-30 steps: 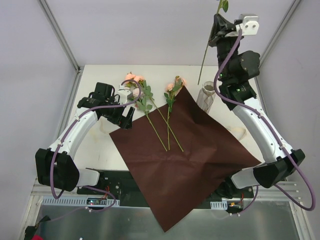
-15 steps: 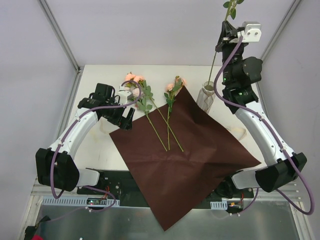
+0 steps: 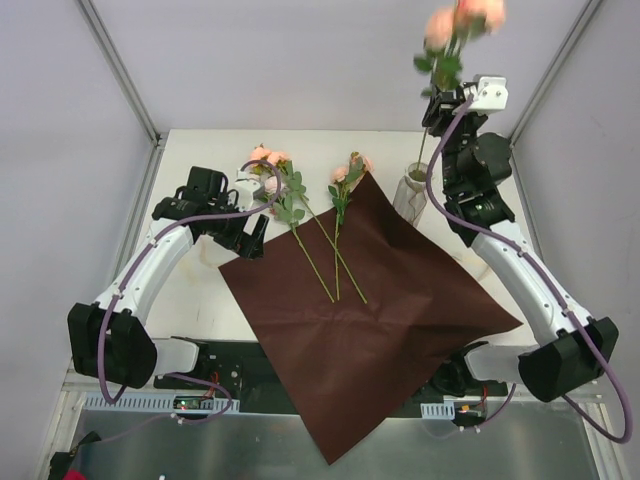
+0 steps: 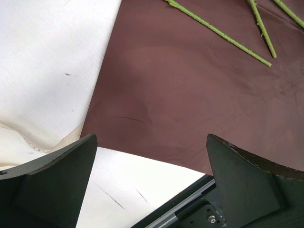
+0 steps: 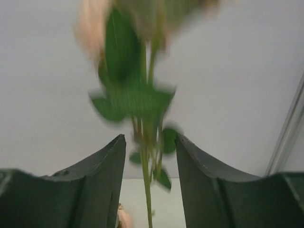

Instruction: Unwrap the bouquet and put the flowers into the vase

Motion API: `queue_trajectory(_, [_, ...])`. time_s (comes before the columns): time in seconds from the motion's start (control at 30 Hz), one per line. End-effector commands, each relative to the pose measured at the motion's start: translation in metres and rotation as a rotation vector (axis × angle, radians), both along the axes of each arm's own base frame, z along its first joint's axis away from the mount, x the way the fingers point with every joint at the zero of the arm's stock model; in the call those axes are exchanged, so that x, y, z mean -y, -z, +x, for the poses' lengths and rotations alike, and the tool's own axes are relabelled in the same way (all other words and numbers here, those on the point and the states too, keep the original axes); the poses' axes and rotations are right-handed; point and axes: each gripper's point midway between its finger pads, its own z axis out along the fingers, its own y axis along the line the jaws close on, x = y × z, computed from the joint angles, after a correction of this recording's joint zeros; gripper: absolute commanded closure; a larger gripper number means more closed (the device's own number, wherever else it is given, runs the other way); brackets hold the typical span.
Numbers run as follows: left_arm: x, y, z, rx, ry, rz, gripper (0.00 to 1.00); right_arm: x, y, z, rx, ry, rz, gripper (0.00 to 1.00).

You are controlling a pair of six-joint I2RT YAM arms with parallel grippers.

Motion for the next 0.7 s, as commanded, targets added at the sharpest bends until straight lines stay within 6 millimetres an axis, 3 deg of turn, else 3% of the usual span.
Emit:
queue_trajectory(0.0, [-0.001,-0.009,-0.001,0.034,0.007,-0.021,0.01,0.021,-0.005,-0.028,0.002,0.026,0.120,0.50])
queue_trajectory(0.17, [0.000,-0.013,-0.001,0.045,0.002,-0.026,0.01,0.010,0.023,-0.046,-0.106,-0.034,0.092,0.48])
queue_trajectory(0.23, [0.000,-0.014,-0.001,0.047,-0.001,-0.027,0.01,-0.004,0.046,-0.054,-0.174,-0.072,0.044,0.48])
queue_trajectory(0.27, [-0.001,-0.014,-0.001,0.048,-0.004,-0.022,0.01,-0.008,0.047,-0.061,-0.174,-0.086,0.030,0.47])
queue_trajectory(0.5, [-0.004,-0.014,0.002,0.045,-0.030,-0.011,0.01,-0.086,0.130,-0.093,-0.390,-0.306,-0.153,0.40])
queue_trajectory(0.67, [-0.008,-0.015,0.006,0.049,-0.052,0.007,0.01,-0.145,0.210,-0.081,-0.664,-0.472,-0.285,0.40])
